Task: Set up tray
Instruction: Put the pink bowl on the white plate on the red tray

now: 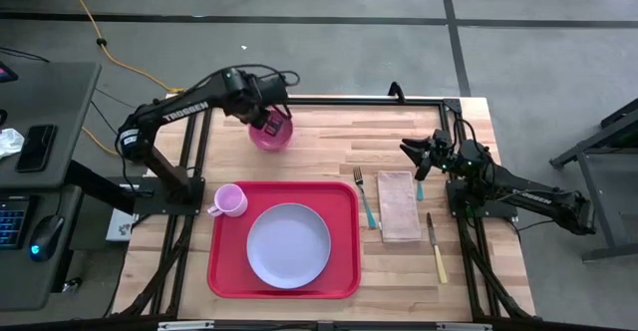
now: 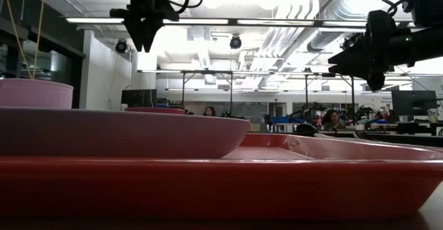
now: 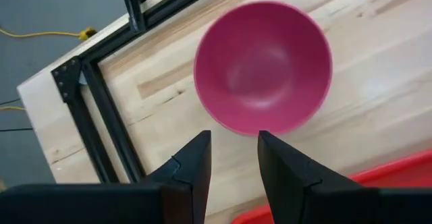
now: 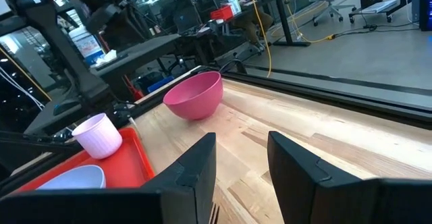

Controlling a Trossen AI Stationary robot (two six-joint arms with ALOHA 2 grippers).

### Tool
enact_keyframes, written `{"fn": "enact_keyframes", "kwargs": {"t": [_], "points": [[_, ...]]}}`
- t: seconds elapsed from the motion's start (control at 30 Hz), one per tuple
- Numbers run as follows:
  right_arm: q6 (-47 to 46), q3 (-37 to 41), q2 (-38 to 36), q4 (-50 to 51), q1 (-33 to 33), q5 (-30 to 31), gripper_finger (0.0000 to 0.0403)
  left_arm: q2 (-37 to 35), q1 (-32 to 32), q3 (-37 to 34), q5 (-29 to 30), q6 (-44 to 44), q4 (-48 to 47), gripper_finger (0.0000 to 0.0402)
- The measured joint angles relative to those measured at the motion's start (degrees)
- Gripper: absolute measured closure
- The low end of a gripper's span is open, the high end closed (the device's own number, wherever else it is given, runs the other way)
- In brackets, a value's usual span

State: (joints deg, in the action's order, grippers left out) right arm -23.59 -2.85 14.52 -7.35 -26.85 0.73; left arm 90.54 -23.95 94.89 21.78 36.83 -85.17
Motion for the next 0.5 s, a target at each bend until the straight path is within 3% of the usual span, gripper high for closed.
{"fn": "enact_keyframes", "kwargs": {"t": [0.37, 0.5], "points": [[-0.3, 0.0, 0.0, 0.2, 0.0, 0.0, 0.0291, 0.0, -10.1, -0.1, -4.0, -7.6, 3.1, 0.0250], [-0.4, 0.0, 0.0, 0.2, 0.0, 0.0, 0.0291, -0.6, -12.8, -3.2, -6.4, -8.6, 4.9, 0.0250]]}}
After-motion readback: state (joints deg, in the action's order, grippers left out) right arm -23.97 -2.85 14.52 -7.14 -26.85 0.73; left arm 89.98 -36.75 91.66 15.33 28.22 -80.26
